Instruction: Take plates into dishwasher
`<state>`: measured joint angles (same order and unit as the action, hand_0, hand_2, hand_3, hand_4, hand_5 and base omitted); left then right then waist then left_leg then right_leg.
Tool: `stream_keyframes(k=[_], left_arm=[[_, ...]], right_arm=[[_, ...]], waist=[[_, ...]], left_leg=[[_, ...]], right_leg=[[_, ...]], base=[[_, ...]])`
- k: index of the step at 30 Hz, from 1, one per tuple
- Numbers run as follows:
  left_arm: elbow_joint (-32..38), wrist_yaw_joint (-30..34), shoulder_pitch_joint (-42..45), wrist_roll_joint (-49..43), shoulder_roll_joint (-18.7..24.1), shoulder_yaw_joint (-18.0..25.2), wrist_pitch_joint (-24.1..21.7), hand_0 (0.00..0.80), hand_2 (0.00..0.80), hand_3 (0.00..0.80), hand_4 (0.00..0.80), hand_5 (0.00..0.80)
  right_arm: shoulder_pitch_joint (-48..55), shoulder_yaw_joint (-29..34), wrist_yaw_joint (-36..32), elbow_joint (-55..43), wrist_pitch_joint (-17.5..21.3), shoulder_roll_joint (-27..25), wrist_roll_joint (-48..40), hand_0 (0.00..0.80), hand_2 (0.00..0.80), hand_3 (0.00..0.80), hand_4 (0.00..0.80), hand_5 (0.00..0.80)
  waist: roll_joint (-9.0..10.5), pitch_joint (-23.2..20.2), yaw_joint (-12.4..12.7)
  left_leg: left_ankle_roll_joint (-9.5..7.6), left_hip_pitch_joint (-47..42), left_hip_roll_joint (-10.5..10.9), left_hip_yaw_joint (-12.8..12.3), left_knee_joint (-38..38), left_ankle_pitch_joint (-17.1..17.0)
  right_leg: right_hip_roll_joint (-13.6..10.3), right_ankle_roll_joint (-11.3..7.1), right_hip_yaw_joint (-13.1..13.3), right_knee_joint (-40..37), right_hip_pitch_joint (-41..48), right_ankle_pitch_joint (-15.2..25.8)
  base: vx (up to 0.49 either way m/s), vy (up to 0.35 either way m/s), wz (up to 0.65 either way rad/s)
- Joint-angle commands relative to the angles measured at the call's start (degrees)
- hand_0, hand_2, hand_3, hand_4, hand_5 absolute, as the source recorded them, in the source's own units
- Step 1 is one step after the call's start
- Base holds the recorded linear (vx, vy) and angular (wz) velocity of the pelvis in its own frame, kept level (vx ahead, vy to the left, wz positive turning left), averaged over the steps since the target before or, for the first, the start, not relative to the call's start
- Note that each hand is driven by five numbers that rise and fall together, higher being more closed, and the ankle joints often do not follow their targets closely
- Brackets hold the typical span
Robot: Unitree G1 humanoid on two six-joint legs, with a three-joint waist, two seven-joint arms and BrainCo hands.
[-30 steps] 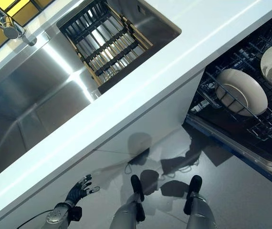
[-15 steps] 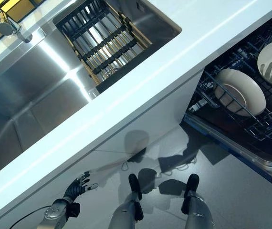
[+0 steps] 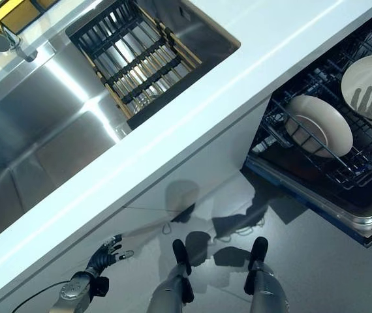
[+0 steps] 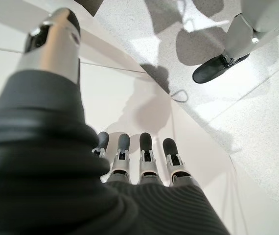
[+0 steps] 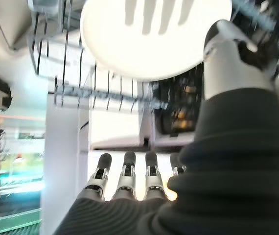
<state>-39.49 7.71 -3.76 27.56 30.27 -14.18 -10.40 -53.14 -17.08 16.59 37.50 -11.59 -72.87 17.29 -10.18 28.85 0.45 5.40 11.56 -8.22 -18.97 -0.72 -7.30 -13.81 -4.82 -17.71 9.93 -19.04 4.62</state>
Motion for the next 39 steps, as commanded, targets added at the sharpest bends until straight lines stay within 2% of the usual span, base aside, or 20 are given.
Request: stream_keyframes(k=[1, 5, 7, 13, 16, 17, 19, 24, 29, 39], left_arm=[[-1.94, -1.72, 0.30, -3.22, 1.68, 0.61, -0.60, 0.000, 0.000, 0.000, 0.000, 0.000], [-4.02, -2.20, 0.48, -4.38, 1.46, 1.52, -0.49, 0.000, 0.000, 0.000, 0.000, 0.000], [-5.74, -2.64, 0.58, -5.60, 1.17, 2.66, -0.02, 0.000, 0.000, 0.000, 0.000, 0.000], [-8.64, -3.65, 0.83, -7.49, 0.91, 3.81, 0.72, 0.000, 0.000, 0.000, 0.000, 0.000], [-10.29, -3.87, 1.07, -8.15, 0.85, 4.50, 1.19, 0.000, 0.000, 0.000, 0.000, 0.000], [-11.14, -4.11, 0.94, -8.49, 0.68, 4.78, 1.63, 0.000, 0.000, 0.000, 0.000, 0.000], [-12.06, -4.31, 0.57, -8.66, 0.56, 4.82, 1.72, 0.000, 0.000, 0.000, 0.000, 0.000], [-14.97, -4.99, -0.83, -9.23, -0.48, 4.68, 1.66, 0.000, 0.000, 0.000, 0.000, 0.000], [-16.18, -5.46, -1.34, -10.16, -2.17, 3.71, 1.16, 0.000, 0.000, 0.000, 0.000, 0.000], [-17.19, -5.90, -2.06, -11.10, -5.05, 2.34, 0.55, 0.000, 0.000, 0.000, 0.000, 0.000]], right_arm=[[1.16, 4.66, 6.05, -5.32, -0.53, -5.08, -0.90, 0.000, 0.000, 0.000, 0.000, 0.000], [6.43, 9.25, 7.29, -7.74, -0.50, -5.61, -1.92, 0.000, 0.000, 0.000, 0.000, 0.000], [11.09, 13.21, 8.53, -9.07, 0.31, -5.92, -4.11, 0.000, 0.000, 0.000, 0.000, 0.000], [21.23, 22.68, 10.86, -10.61, 1.41, -5.08, -9.71, 0.000, 0.000, 0.000, 0.000, 0.000], [27.46, 28.77, 11.86, -10.82, 2.66, -3.84, -14.84, 0.000, 0.000, 0.000, 0.000, 0.000], [30.27, 31.71, 12.41, -10.66, 3.42, -2.58, -19.21, 0.000, 0.000, 0.000, 0.000, 0.000], [32.32, 33.98, 12.73, -10.20, 4.20, -1.35, -22.23, 0.000, 0.000, 0.000, 0.000, 0.000], [37.95, 40.45, 10.29, -8.26, 7.65, 4.80, -36.10, 0.000, 0.000, 0.000, 0.000, 0.000], [39.58, 41.66, 7.72, -5.46, 8.96, 10.26, -44.60, 0.000, 0.000, 0.000, 0.000, 0.000], [39.90, 38.70, 1.91, -1.78, 10.45, 19.93, -52.73, 0.000, 0.000, 0.000, 0.000, 0.000]], waist=[[2.34, -1.26, -0.71], [3.66, -2.38, -1.81], [5.02, -3.58, -2.84], [7.39, -5.86, -3.85], [8.27, -7.43, -4.63], [8.65, -8.43, -4.99], [8.85, -9.06, -5.18], [9.24, -11.49, -6.06], [8.93, -13.00, -6.37], [7.02, -14.01, -6.54]], left_leg=[[2.00, 2.57, -2.11, 1.25, -2.10, -2.80], [2.12, 1.05, -2.26, 0.33, -2.42, -2.33], [2.35, -0.29, -2.44, -0.57, -2.64, -1.84], [2.66, -2.52, -2.72, -1.87, -2.87, -1.05], [2.79, -3.75, -2.79, -2.71, -2.98, -0.65], [2.78, -4.47, -2.75, -3.13, -3.10, -0.34], [2.78, -4.88, -2.71, -3.37, -3.17, -0.12], [2.72, -6.78, -2.64, -4.00, -3.21, 0.49], [2.80, -8.23, -2.68, -4.27, -3.18, 0.64], [2.82, -9.62, -2.68, -4.58, -3.06, 0.22]], right_leg=[[1.87, -1.93, 1.02, 7.39, 0.43, -8.73], [2.54, -2.16, 1.10, 4.35, 2.32, -7.53], [3.04, -2.47, 1.08, 1.23, 4.19, -6.31], [3.76, -3.12, 1.06, -3.57, 7.42, -3.93], [4.04, -3.51, 1.18, -5.66, 8.77, -2.73], [4.20, -3.61, 1.30, -6.53, 9.57, -2.38], [4.28, -3.67, 1.40, -6.94, 10.04, -2.23], [4.64, -3.35, 1.83, -7.88, 12.51, -2.49], [4.84, -2.92, 1.83, -8.63, 14.51, -2.66], [4.39, -2.09, 1.15, -8.50, 16.68, -3.35]], base=[[0.000, 0.000, 0.00], [0.017, 0.007, -0.06], [0.035, -0.001, -0.17], [0.044, -0.010, -0.12], [0.056, 0.024, -0.12], [0.045, 0.021, -0.07], [0.033, 0.022, -0.10], [0.049, 0.013, -0.13], [0.045, 0.012, -0.01], [0.028, 0.020, -0.03]])
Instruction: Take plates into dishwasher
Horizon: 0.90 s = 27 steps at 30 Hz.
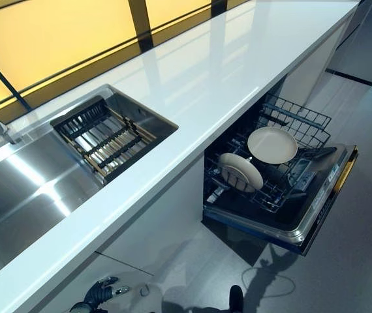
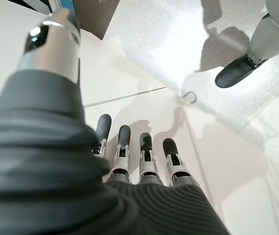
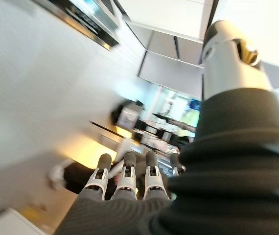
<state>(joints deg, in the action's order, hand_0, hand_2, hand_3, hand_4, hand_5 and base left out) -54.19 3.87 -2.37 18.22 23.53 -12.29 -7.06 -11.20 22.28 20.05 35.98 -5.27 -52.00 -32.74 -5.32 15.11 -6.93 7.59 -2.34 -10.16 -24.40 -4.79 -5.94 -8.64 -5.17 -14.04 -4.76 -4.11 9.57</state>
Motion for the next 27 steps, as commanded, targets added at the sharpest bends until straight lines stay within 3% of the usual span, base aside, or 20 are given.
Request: stream_keyframes(k=[1, 12, 22, 27], left_arm=[[-2.38, -2.12, -3.59, -1.61, 1.50, 0.31, -2.83, 0.000, 0.000, 0.000, 0.000, 0.000], [-0.16, -2.34, -5.57, 2.40, 0.90, -0.88, -5.20, 0.000, 0.000, 0.000, 0.000, 0.000], [1.06, -3.61, -8.87, 8.01, 0.26, -1.59, -8.44, 0.000, 0.000, 0.000, 0.000, 0.000], [2.02, -3.60, -9.50, 9.24, 0.17, -1.92, -9.10, 0.000, 0.000, 0.000, 0.000, 0.000]], right_arm=[[-2.19, -1.12, -2.26, 0.46, 4.72, -0.15, -3.53, 0.000, 0.000, 0.000, 0.000, 0.000], [-5.73, -4.80, -4.14, 3.11, 6.20, 3.36, -8.32, 0.000, 0.000, 0.000, 0.000, 0.000], [-11.06, -8.35, -3.84, 6.98, 8.72, 2.95, -9.63, 0.000, 0.000, 0.000, 0.000, 0.000], [-13.80, -10.41, -2.80, 9.51, 9.68, 3.09, -9.69, 0.000, 0.000, 0.000, 0.000, 0.000]], waist=[[1.88, -0.22, 0.86], [-2.69, 2.58, 1.42], [-7.61, 7.88, 2.08], [-9.17, 9.83, 2.67]], left_leg=[[0.56, 4.13, -0.64, 0.84, 1.00, -1.14], [0.18, 6.05, 0.46, 1.96, 1.22, -2.10], [0.18, 12.57, 0.59, 3.81, 4.15, -3.42], [0.29, 15.47, 0.25, 4.41, 5.84, -3.81]], right_leg=[[-0.87, -1.69, -2.63, 6.23, 1.94, -8.40], [-3.25, -1.07, -3.33, 11.23, -0.81, -10.63], [-5.50, 1.00, -3.04, 24.91, -9.56, -17.31], [-5.96, 2.05, -2.94, 31.07, -13.74, -20.00]], base=[[0.000, 0.000, 0.00], [-0.066, 0.033, 0.03], [-0.135, -0.008, 0.04], [-0.093, -0.051, 0.04]])
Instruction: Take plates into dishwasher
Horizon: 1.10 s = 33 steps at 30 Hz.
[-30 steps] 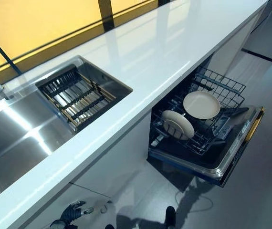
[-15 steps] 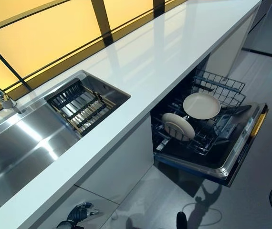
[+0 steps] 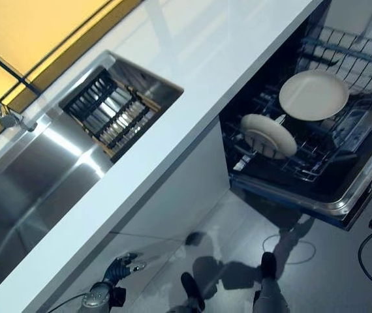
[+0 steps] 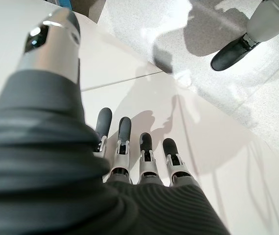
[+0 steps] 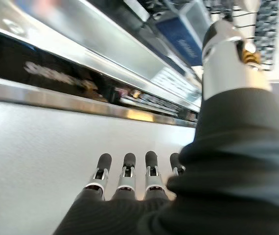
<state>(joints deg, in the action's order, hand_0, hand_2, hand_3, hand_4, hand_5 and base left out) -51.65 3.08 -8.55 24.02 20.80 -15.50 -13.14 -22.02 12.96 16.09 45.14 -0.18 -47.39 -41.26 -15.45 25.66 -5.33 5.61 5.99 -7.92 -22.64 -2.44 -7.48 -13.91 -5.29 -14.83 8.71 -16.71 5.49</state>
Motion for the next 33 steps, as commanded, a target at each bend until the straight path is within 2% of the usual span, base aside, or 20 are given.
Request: stream_keyframes(k=[1, 7, 9, 10, 14, 23, 33], left_arm=[[-0.27, -2.95, -3.36, 3.64, 2.87, 1.15, -3.10, 0.000, 0.000, 0.000, 0.000, 0.000], [1.40, -2.75, -2.92, 4.53, 3.71, 1.21, -2.76, 0.000, 0.000, 0.000, 0.000, 0.000], [1.92, -2.68, -2.69, 4.74, 4.09, 1.16, -2.60, 0.000, 0.000, 0.000, 0.000, 0.000], [2.01, -2.59, -2.62, 4.82, 4.10, 1.09, -2.66, 0.000, 0.000, 0.000, 0.000, 0.000], [3.19, -2.57, -2.10, 4.64, 4.67, 1.12, -2.23, 0.000, 0.000, 0.000, 0.000, 0.000], [4.75, -1.85, -1.18, 4.12, 5.15, 0.46, -1.36, 0.000, 0.000, 0.000, 0.000, 0.000], [6.02, -1.68, -0.83, 3.23, 4.56, -0.99, -0.37, 0.000, 0.000, 0.000, 0.000, 0.000]], right_arm=[[-3.68, -1.47, 1.29, 0.82, 4.60, -1.54, -1.51, 0.000, 0.000, 0.000, 0.000, 0.000], [-5.52, -2.48, 1.42, 2.95, 5.19, -1.10, -1.33, 0.000, 0.000, 0.000, 0.000, 0.000], [-5.86, -2.76, 1.13, 3.52, 5.60, -0.73, -0.94, 0.000, 0.000, 0.000, 0.000, 0.000], [-6.04, -2.91, 0.99, 3.77, 5.85, -0.64, -1.06, 0.000, 0.000, 0.000, 0.000, 0.000], [-7.27, -4.23, 0.81, 3.73, 6.26, 0.47, -0.17, 0.000, 0.000, 0.000, 0.000, 0.000], [-10.75, -7.60, -1.08, 3.49, 6.80, 2.11, 1.21, 0.000, 0.000, 0.000, 0.000, 0.000], [-14.65, -12.59, -3.43, 1.41, 5.92, 4.67, 3.65, 0.000, 0.000, 0.000, 0.000, 0.000]], waist=[[0.68, -0.43, 1.18], [-0.83, 1.08, 1.79], [-1.09, 1.54, 1.84], [-0.95, 1.29, 1.81], [-1.38, 2.09, 2.11], [-2.36, 3.58, 3.20], [-2.93, 4.11, 4.19]], left_leg=[[2.37, 7.75, -2.04, 2.70, 3.66, -2.46], [2.61, 9.55, -2.67, 2.73, 4.16, -3.28], [2.71, 10.18, -2.75, 2.65, 4.58, -3.36], [3.39, 9.80, -2.19, 3.58, 4.46, -2.47], [3.42, 11.42, -2.45, 3.55, 6.01, -2.53], [3.48, 14.38, -3.25, 3.50, 9.23, -2.81], [3.57, 15.88, -3.41, 3.62, 10.38, -3.23]], right_leg=[[-0.68, 2.42, -2.16, 18.83, -2.07, -16.49], [-1.00, 3.06, -2.14, 23.79, -4.88, -18.87], [-1.39, 3.25, -2.19, 25.40, -5.76, -19.75], [-1.57, 2.76, -1.21, 25.90, -5.65, -21.26], [-2.08, 3.15, -1.03, 29.55, -7.64, -22.96], [-3.40, 3.84, -1.18, 34.36, -10.42, -24.61], [-3.42, 4.35, -1.31, 35.51, -11.43, -25.00]], base=[[-0.068, -0.080, 0.11], [-0.022, -0.065, 0.04], [0.046, -0.064, -0.02], [0.095, -0.067, 0.00], [0.031, -0.056, 0.00], [0.005, -0.010, -0.01], [0.004, -0.002, -0.07]])
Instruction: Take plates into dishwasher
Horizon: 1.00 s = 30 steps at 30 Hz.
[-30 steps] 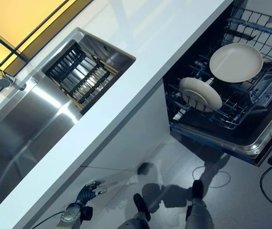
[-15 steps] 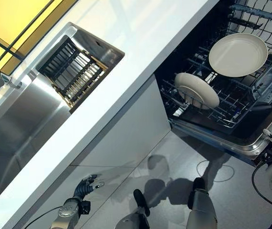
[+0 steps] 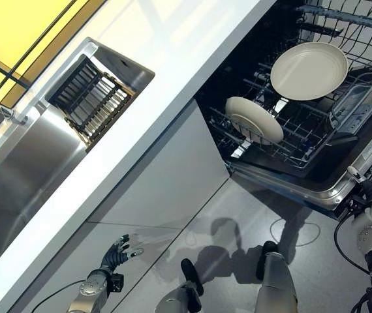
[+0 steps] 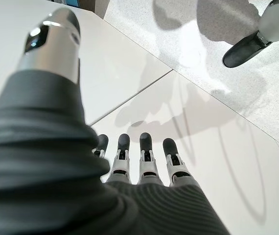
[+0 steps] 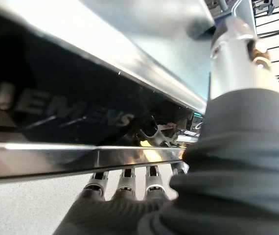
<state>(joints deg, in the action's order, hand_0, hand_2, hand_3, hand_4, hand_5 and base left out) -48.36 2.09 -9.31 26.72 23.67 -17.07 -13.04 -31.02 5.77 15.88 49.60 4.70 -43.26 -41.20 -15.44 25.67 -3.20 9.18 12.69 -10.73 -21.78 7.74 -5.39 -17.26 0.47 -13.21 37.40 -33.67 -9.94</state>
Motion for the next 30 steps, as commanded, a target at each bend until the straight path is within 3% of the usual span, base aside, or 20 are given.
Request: stream_keyframes(k=[1, 14, 30], left_arm=[[2.71, -0.64, -0.05, 0.24, 1.42, 0.21, -0.42, 0.000, 0.000, 0.000, 0.000, 0.000], [2.86, -0.16, -0.85, -0.90, 0.44, -1.14, 0.96, 0.000, 0.000, 0.000, 0.000, 0.000], [1.31, 0.18, -1.59, -3.28, -1.60, -2.10, 2.31, 0.000, 0.000, 0.000, 0.000, 0.000]], right_arm=[[-6.57, -6.59, -3.48, -3.87, 0.54, 1.06, 3.96, 0.000, 0.000, 0.000, 0.000, 0.000], [-10.33, -12.23, -8.52, -8.20, -0.98, 4.58, 8.71, 0.000, 0.000, 0.000, 0.000, 0.000], [-10.70, -15.94, -9.84, -15.07, -2.38, 7.64, 10.85, 0.000, 0.000, 0.000, 0.000, 0.000]], waist=[[-2.94, 4.10, 2.28], [-2.39, 4.09, 2.92], [-1.23, 3.34, 2.98]], left_leg=[[0.09, 9.21, -0.64, 2.79, 0.19, -5.46], [0.60, 7.07, -1.68, 2.19, -1.00, -6.38], [0.60, 3.20, -1.22, 1.91, -1.86, -5.77]], right_leg=[[0.05, -1.36, -2.98, 6.51, 5.71, -9.52], [0.31, -1.48, -4.04, 2.92, 8.87, -7.94], [-0.16, -2.60, -4.78, -4.04, 14.93, -4.48]], base=[[-0.004, 0.002, -0.04], [0.006, 0.018, -0.05], [0.020, 0.038, -0.04]])
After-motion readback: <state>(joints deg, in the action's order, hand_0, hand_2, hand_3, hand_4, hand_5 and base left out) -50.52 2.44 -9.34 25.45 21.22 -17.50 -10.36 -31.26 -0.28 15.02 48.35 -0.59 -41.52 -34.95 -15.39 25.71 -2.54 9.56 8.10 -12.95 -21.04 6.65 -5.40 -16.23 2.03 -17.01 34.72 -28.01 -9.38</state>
